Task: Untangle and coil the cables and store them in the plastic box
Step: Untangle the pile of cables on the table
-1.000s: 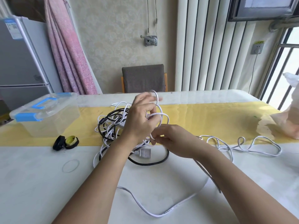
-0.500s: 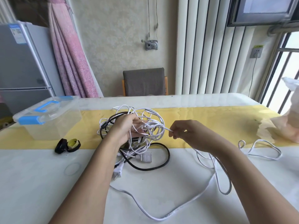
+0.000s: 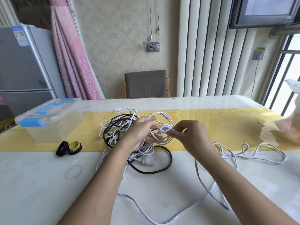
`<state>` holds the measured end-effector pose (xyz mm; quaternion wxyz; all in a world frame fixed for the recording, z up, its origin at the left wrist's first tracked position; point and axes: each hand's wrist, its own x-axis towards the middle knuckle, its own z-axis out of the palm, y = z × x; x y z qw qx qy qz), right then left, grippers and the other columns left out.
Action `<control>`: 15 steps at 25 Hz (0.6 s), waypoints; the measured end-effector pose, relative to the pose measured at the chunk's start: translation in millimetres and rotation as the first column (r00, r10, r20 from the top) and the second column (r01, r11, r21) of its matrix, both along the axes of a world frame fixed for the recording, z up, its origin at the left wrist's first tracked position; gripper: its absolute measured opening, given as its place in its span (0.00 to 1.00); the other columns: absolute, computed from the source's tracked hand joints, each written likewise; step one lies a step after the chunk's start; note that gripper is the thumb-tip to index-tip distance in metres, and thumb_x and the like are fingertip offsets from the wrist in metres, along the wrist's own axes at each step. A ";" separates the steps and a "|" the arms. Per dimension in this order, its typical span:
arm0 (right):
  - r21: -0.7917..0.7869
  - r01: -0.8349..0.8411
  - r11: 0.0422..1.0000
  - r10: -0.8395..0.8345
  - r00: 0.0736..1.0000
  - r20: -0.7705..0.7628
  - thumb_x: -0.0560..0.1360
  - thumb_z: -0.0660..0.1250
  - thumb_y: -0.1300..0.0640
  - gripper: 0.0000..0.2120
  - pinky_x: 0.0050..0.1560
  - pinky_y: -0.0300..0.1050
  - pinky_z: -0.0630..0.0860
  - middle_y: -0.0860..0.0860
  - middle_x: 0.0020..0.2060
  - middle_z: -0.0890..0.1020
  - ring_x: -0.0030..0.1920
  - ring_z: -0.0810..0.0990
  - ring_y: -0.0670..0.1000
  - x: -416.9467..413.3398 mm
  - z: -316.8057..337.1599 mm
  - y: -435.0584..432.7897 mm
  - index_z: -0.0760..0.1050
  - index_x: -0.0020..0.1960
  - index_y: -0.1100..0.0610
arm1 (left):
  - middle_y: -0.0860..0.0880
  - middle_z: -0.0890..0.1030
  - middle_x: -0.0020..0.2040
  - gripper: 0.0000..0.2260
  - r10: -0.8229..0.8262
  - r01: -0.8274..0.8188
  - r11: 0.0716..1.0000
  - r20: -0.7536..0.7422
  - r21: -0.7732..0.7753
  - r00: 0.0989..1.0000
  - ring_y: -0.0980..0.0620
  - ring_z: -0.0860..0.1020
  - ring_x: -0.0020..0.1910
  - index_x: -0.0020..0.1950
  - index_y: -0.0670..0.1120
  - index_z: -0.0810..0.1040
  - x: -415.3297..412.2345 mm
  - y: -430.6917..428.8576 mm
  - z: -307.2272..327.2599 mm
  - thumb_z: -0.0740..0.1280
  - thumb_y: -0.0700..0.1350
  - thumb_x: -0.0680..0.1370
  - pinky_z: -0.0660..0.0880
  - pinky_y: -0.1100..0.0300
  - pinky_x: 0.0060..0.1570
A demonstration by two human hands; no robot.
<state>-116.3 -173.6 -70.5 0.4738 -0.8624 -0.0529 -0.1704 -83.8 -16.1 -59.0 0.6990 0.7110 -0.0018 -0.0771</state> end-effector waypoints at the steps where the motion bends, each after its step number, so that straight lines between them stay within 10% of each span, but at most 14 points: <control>1: 0.049 -0.020 0.999 0.019 1.000 0.018 0.72 0.72 0.55 0.05 0.28 0.32 0.65 0.45 0.28 0.77 0.26 0.71 0.40 0.1 -0.3 1.3 0.82 0.38 0.56 | 0.40 0.78 0.51 0.11 -0.011 0.010 1.000 0.044 0.027 0.999 0.49 0.79 0.25 0.62 0.41 0.71 0.1 -2.7 -1.3 0.57 0.36 0.80 0.79 0.58 0.28; 7: -0.102 -0.085 0.991 0.081 0.996 -0.045 0.76 0.63 0.60 0.06 0.33 0.33 0.66 0.51 0.37 0.80 0.33 0.72 0.45 15.3 -11.7 -4.3 0.78 0.44 0.56 | 0.45 0.80 0.43 0.07 -0.154 0.114 0.954 0.129 0.278 0.980 0.49 0.81 0.28 0.54 0.45 0.71 -1.2 -5.3 -11.4 0.65 0.38 0.78 0.79 0.59 0.33; 15: 0.085 -0.078 0.993 0.077 0.997 0.020 0.71 0.72 0.60 0.03 0.27 0.30 0.65 0.46 0.29 0.79 0.25 0.71 0.42 19.0 -10.6 -7.2 0.79 0.40 0.56 | 0.47 0.71 0.37 0.17 0.131 -0.254 0.950 0.508 0.182 0.851 0.57 0.72 0.21 0.40 0.48 0.65 0.7 -17.5 -15.7 0.75 0.41 0.70 0.70 0.64 0.25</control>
